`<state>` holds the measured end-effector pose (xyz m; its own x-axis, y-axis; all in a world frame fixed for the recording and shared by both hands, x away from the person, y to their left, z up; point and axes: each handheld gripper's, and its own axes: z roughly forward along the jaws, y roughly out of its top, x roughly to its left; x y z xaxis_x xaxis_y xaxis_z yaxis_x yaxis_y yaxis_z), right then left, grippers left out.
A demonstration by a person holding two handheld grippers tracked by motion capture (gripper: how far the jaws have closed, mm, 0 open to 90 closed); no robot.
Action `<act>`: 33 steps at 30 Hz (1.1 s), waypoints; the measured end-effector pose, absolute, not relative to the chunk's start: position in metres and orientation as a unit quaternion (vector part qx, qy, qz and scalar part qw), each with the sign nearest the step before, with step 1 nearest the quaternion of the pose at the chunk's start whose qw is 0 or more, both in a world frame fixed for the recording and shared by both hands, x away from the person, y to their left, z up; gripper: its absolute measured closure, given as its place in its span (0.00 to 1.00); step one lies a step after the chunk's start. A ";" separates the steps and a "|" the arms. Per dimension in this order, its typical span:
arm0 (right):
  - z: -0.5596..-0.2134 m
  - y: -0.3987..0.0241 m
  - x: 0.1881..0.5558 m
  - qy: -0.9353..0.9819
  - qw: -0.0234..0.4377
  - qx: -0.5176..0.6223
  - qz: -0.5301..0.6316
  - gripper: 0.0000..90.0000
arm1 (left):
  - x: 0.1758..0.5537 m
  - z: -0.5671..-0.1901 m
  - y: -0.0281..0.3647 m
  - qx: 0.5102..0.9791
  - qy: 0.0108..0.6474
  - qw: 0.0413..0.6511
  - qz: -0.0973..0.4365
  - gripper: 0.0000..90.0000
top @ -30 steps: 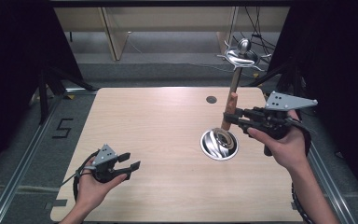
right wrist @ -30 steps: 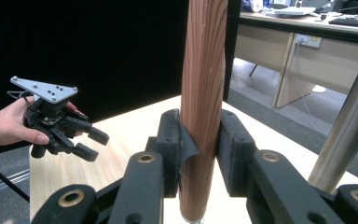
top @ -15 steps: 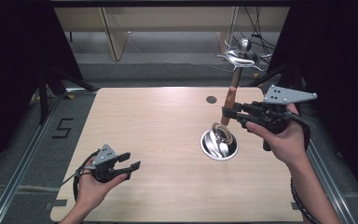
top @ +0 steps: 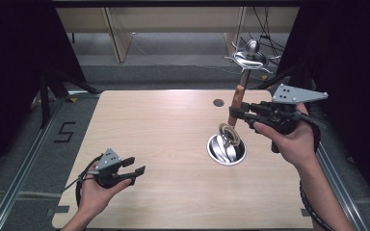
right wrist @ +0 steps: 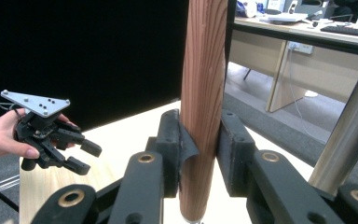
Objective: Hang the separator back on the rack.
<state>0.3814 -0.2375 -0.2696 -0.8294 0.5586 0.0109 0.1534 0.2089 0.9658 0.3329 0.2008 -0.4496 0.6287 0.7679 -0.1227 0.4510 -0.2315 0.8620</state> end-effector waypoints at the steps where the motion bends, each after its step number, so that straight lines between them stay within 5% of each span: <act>1: -0.269 -0.238 0.382 0.756 0.181 0.231 0.585 0.81 | 0.333 -0.449 0.201 0.767 0.398 0.474 0.167 0.48; 33: -0.253 -0.234 0.390 0.749 0.176 0.237 0.593 0.82 | 0.334 -0.449 0.201 0.759 0.404 0.482 0.169 0.48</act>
